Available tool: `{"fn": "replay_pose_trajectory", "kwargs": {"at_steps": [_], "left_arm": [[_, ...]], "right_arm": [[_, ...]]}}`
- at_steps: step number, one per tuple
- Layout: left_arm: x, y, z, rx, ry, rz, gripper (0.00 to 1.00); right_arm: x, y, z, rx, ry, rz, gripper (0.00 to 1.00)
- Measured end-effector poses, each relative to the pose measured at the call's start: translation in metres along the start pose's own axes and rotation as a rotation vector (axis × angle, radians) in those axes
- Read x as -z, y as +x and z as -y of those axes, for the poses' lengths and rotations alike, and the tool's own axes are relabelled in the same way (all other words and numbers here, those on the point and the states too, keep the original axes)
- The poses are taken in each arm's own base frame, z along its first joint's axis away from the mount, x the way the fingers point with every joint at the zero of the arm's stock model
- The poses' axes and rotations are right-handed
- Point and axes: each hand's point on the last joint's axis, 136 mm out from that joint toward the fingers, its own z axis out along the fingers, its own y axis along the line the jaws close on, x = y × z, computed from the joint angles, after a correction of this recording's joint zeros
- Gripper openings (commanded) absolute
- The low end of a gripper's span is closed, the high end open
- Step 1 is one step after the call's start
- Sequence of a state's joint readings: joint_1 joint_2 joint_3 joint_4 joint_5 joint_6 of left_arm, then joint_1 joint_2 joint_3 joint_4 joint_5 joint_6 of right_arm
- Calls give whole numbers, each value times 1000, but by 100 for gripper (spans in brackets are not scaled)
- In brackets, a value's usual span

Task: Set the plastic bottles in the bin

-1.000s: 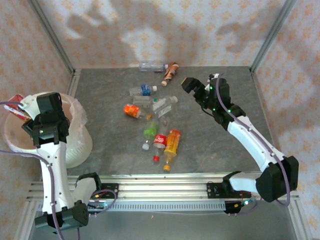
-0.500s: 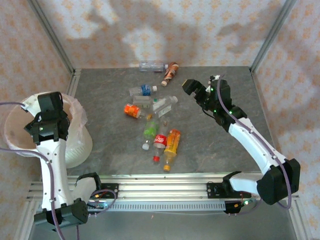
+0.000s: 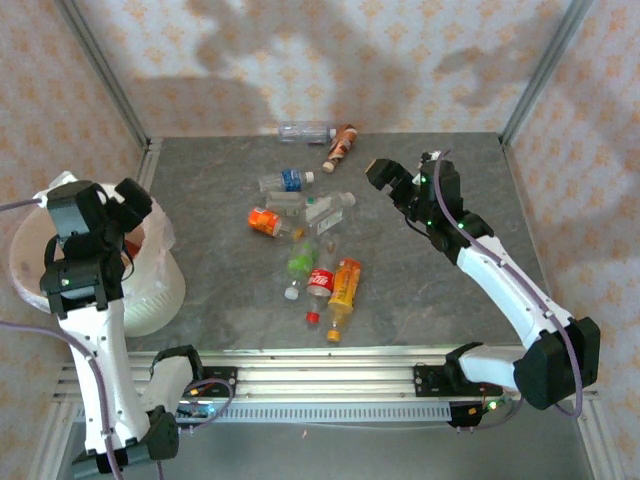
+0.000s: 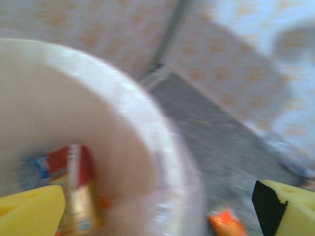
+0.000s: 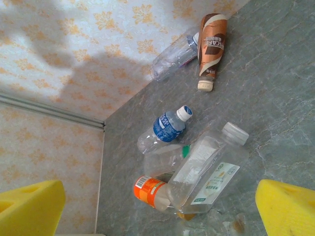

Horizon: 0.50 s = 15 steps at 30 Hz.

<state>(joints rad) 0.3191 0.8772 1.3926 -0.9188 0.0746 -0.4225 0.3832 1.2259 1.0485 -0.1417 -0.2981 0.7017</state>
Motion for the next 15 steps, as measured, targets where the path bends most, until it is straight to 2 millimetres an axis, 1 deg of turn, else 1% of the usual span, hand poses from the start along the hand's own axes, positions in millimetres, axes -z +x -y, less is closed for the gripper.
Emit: {"fn": "replay_pose_trajectory", "kwargs": {"at_steps": [3,6,8,10,12,13,15], "left_arm": [[9,6,40,-3,204,-34,100],[20,17,83,-34,399,-89,99],[28,31,113,-70,513,-148,99],[34,44,137,-109,590,-199,99],[39,57,159,-148,652,-238,100],[42,67,174,-176,690,-259,99],[42,84,195,-216,729,-286,100]], "right_arm": [[-2,0,4,-1,16,4,99],[-6,0,10,-5,38,9,99],[-12,1,16,-9,59,8,99],[-17,4,21,-17,77,0,99],[-22,7,26,-22,92,-10,99],[-24,8,28,-24,98,-14,99],[-25,9,29,-27,100,-19,99]]}}
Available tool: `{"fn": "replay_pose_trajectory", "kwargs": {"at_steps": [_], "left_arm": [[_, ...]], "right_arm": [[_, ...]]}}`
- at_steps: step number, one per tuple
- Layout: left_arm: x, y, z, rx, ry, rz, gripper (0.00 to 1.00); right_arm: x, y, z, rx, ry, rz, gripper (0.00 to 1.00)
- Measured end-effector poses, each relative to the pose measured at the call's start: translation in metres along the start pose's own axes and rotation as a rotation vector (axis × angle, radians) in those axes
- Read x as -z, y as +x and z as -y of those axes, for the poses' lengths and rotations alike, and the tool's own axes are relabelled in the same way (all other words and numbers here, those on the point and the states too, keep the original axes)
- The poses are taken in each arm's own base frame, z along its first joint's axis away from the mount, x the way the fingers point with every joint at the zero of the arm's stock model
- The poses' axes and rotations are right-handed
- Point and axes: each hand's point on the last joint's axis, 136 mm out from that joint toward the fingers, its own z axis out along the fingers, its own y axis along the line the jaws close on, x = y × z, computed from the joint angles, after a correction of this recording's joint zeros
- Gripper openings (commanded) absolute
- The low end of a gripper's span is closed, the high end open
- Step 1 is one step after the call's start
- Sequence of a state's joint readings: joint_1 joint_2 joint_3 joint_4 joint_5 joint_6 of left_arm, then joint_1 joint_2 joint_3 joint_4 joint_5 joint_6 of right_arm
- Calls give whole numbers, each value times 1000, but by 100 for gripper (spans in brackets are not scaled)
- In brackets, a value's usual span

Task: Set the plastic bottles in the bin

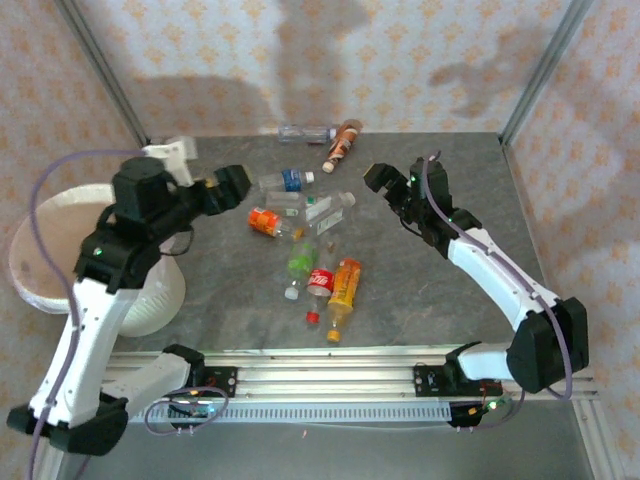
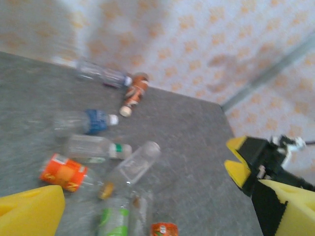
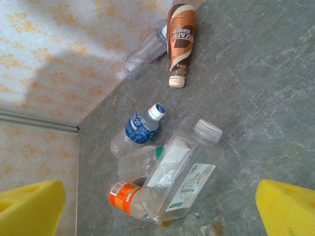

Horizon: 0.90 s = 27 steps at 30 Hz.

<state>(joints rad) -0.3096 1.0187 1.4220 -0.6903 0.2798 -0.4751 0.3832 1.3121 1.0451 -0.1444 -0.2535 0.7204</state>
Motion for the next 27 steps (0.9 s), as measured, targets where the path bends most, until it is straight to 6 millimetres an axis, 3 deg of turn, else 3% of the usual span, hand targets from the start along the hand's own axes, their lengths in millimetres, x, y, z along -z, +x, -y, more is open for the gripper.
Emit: {"fn": "replay_pose_trajectory", "kwargs": {"at_steps": [4,7,11,17,25,27], "left_arm": [[-47,28,21,-21,-7,-66,100],[-84,47,15,18,-100,-91,100],[-121,76,-31,109,-320,-86,100],[-145,106,-90,250,-579,-34,100],[-193,155,-163,370,-771,-130,100],[-202,167,-173,373,-795,-158,100]], "right_arm": [[4,0,-5,12,-22,-5,99],[18,-2,-13,47,-60,12,99],[52,-7,-20,108,-108,66,99],[88,-16,-26,176,-126,136,99],[91,-10,-12,211,-71,117,99],[90,-9,-10,211,-65,114,99]]}}
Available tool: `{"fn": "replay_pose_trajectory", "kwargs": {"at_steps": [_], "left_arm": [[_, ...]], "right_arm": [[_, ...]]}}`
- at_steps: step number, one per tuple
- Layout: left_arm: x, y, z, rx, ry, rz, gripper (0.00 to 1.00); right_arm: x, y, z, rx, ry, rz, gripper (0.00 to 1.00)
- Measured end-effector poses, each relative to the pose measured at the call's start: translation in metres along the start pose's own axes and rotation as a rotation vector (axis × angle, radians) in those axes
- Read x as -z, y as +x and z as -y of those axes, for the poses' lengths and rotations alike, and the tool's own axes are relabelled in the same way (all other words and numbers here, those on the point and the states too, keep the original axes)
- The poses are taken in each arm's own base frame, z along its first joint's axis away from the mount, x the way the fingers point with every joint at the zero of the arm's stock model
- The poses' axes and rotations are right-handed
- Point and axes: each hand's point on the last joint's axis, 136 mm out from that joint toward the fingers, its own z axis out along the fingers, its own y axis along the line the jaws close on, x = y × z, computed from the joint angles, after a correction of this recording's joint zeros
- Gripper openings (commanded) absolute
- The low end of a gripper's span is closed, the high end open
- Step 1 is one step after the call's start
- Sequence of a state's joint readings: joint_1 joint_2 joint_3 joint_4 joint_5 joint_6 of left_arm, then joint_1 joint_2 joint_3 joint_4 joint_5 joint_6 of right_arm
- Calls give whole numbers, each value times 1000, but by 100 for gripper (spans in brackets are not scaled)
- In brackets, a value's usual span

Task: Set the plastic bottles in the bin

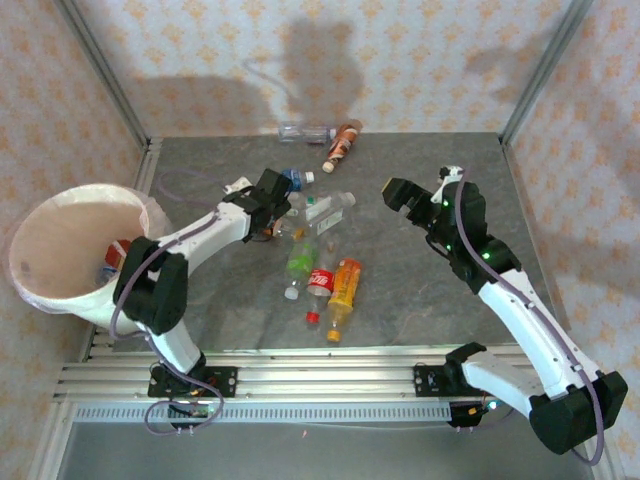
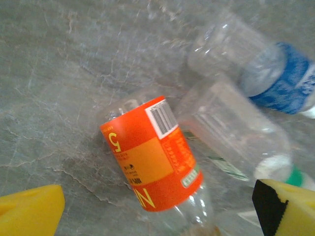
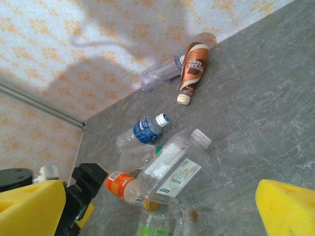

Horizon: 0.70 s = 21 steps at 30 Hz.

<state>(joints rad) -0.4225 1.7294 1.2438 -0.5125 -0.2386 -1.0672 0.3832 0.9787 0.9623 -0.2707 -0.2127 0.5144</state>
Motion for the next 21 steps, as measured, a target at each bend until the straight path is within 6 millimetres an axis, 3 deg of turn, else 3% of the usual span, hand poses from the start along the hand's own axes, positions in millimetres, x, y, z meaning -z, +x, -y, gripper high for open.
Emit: {"fn": "replay_pose_trajectory", "kwargs": {"at_steps": [6,13,21], "left_arm": [[-26,15,-2,14,-23,-54,98],[-51,13,-10,78,-25,-81,92],[-60,13,-17,79,-27,-62,88]], "right_arm": [[0,2,2,0,7,-8,99],[0,5,4,-1,16,-18,99],[0,8,7,-1,27,-29,99]]}}
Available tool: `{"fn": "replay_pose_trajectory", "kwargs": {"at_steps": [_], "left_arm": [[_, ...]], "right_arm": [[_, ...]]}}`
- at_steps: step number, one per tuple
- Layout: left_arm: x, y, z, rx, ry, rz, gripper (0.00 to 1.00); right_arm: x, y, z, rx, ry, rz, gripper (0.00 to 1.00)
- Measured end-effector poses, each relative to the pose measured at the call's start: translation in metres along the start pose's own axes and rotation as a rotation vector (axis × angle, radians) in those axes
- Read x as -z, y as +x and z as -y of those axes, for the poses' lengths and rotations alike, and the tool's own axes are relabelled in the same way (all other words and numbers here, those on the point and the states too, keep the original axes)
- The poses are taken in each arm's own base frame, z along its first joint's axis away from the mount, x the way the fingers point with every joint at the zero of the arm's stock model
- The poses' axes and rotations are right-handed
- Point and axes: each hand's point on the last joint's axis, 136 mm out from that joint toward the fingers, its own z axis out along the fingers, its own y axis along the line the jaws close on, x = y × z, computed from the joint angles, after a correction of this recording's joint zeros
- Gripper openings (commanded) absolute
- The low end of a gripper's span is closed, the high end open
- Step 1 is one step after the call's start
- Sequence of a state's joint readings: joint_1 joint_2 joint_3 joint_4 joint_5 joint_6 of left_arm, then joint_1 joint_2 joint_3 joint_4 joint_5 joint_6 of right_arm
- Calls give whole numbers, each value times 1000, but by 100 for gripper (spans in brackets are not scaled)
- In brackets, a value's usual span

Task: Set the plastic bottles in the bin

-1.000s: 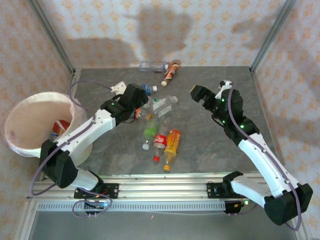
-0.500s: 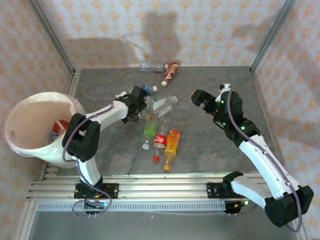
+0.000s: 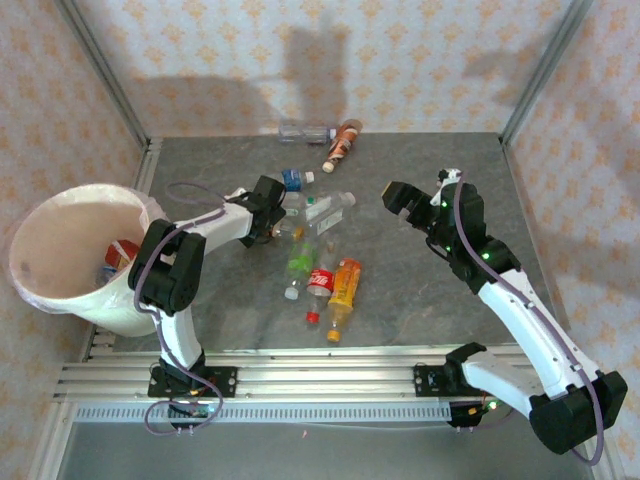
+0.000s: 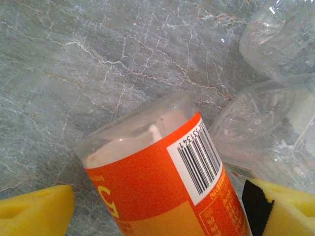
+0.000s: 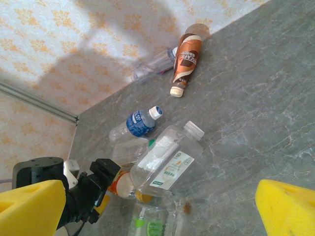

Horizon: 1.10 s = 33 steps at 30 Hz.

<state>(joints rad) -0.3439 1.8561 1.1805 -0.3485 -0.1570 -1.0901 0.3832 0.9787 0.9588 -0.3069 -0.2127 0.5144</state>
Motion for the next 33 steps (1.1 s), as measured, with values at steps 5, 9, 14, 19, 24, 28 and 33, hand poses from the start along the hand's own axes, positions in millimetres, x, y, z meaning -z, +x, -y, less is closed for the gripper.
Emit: {"fn": "replay_pose_trajectory", "kwargs": {"at_steps": [5,9,14,19,24,28,33], "left_arm": [[-8,-1,-11,3,-5,-10,83],[-14,-3,-21,13,-25,-11,75],[-16,-1,-25,7,-30,-12,62],[-16,-5,-16,3,7,1,49],[-10,-10,-10,-27,35,15,44],[27,-31,5,-49,116,61,43],[101,-68,22,-73,247,161,42]], "right_arm": [[0,1,1,0,2,-3,99],[0,1,1,0,3,-4,99],[-1,2,2,-1,6,-7,99],[-1,4,3,-1,9,-11,99],[-1,4,5,0,15,-9,99],[-3,6,9,-1,28,-9,99],[-7,10,16,-8,43,-6,99]]}}
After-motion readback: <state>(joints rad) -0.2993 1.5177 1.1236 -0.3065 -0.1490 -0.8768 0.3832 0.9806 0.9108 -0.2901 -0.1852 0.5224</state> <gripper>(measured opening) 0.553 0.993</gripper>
